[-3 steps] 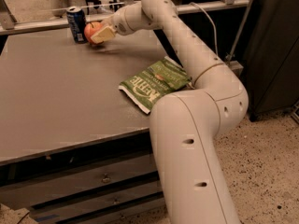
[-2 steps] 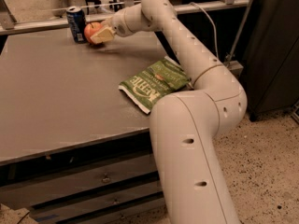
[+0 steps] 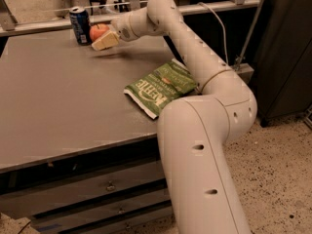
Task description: Move apple near pepsi can
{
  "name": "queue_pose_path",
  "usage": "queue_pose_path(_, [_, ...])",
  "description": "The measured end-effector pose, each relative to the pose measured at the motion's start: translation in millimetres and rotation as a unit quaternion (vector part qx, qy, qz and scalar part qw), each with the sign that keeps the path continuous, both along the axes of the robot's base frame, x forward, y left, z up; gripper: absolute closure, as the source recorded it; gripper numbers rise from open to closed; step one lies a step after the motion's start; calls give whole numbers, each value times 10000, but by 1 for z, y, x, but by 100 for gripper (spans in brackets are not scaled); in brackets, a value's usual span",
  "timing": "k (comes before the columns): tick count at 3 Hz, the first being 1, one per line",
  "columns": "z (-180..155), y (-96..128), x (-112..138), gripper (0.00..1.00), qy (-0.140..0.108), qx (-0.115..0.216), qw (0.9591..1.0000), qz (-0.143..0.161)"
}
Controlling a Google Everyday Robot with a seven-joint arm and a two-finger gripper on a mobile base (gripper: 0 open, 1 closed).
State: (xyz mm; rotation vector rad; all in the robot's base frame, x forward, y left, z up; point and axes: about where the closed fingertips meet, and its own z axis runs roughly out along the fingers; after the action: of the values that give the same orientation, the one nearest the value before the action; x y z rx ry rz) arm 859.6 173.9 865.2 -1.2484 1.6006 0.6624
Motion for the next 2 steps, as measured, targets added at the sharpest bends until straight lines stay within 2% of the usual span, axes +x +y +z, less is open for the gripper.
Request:
queue_pose_path(1, [0,-6,-3,0,20,61,10000,-10])
queue_pose_path(2, [16,-40,-9,0,-147,149,9997,-85])
